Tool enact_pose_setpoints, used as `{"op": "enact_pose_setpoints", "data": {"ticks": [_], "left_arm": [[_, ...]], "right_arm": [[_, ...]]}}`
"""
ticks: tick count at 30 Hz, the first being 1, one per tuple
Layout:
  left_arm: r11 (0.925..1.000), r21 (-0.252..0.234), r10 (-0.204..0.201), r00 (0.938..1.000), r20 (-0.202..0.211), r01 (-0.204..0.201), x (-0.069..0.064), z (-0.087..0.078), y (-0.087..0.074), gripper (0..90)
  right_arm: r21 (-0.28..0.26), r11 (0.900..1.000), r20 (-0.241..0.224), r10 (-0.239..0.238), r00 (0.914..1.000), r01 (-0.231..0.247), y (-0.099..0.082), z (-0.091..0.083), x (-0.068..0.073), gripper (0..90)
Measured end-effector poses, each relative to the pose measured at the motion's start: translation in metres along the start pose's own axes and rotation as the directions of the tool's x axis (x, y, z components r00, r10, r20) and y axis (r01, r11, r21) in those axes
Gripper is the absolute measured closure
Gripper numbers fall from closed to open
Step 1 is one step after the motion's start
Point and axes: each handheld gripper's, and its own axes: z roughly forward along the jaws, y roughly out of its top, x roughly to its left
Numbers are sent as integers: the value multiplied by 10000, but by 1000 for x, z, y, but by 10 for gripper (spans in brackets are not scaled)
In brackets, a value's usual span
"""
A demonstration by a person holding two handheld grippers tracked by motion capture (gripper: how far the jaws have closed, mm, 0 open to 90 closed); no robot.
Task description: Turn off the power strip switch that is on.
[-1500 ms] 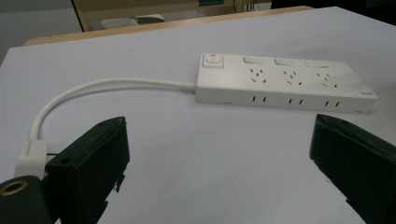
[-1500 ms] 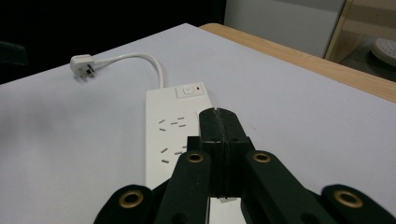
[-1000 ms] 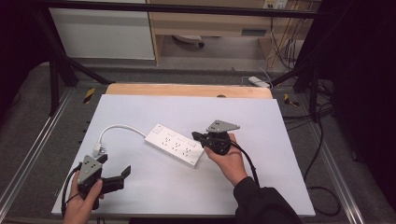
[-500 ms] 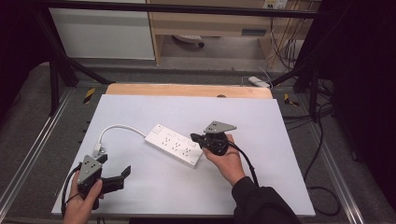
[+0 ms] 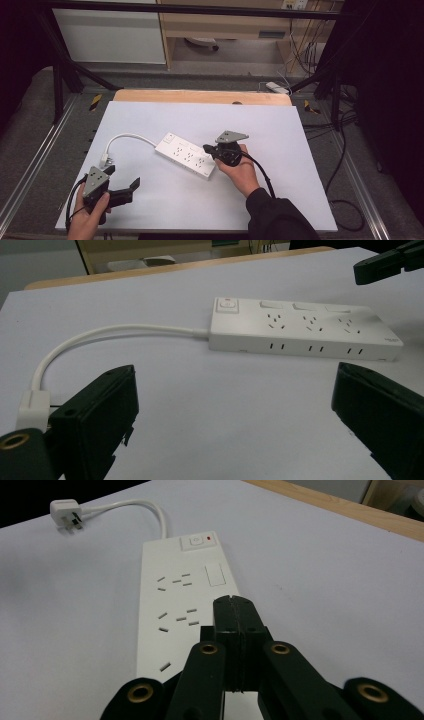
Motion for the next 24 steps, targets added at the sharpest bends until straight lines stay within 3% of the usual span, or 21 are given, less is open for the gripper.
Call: {"op": "enact_pose_setpoints", "data": {"ticks": [24], "left_arm": [[10000,43,23,10000,17,-23,0,1,0,47]], "right_arm": [[326,9993,125,191,9997,-195,-8,9,-5,900]]}}
